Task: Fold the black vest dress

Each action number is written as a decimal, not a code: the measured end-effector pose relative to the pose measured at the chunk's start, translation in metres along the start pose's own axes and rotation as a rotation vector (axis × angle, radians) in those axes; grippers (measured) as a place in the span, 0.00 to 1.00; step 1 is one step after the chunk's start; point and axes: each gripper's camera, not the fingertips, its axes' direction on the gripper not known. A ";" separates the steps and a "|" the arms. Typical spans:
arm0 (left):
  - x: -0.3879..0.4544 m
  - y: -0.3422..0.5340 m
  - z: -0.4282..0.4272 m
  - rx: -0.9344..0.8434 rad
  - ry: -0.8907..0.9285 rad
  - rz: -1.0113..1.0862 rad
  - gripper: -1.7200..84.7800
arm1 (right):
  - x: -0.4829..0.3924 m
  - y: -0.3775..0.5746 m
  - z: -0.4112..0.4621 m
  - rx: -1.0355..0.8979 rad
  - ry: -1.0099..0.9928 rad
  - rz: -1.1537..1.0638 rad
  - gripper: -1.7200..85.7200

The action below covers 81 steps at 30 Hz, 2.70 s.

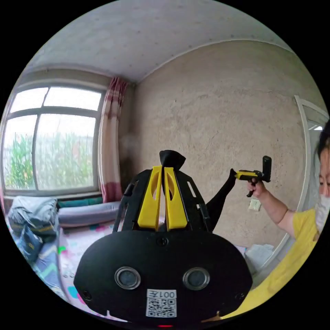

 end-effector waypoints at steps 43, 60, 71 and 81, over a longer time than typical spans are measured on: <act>0.070 -0.173 -0.569 0.104 -0.957 0.260 0.00 | -0.543 -0.422 -0.003 0.226 -0.172 -0.340 0.02; -0.068 -0.226 -0.270 -0.018 -0.707 0.339 0.01 | -0.314 -0.234 0.100 0.064 -0.196 0.130 0.02; -0.053 0.030 0.210 -0.449 -0.265 0.395 0.00 | -0.095 0.160 0.148 -0.158 -0.123 0.468 0.02; 0.033 0.273 0.516 -0.835 -0.006 0.433 0.00 | 0.052 0.527 0.171 -0.491 0.055 0.813 0.02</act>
